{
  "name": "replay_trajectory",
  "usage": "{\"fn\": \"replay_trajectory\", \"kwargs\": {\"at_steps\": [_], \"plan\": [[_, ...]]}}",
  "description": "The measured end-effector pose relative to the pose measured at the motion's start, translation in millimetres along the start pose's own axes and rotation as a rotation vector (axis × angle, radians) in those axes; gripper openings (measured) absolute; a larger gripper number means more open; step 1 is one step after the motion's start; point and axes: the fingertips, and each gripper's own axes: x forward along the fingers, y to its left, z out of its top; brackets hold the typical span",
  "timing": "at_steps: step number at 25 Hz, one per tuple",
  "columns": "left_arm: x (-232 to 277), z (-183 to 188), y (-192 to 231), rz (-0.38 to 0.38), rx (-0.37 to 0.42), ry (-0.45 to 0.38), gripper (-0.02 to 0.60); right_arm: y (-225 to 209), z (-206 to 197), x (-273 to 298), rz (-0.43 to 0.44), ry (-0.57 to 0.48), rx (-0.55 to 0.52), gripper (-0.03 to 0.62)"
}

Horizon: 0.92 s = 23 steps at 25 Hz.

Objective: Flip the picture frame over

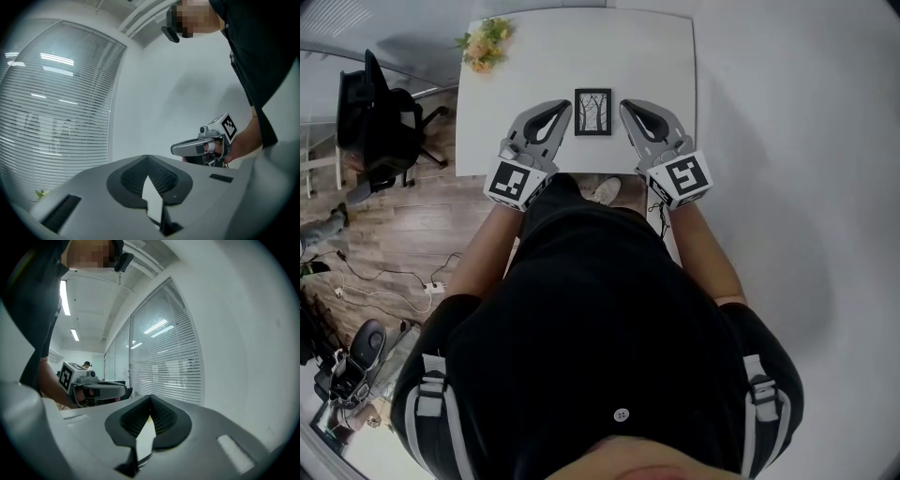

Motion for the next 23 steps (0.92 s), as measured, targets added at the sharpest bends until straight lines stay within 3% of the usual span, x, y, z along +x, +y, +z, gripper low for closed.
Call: {"fn": "replay_trajectory", "kwargs": {"at_steps": [23], "plan": [[4.9,-8.8,11.3,0.01,0.001,0.03,0.005,-13.2,-4.6,1.1,0.003,0.018,0.034,0.009]]}}
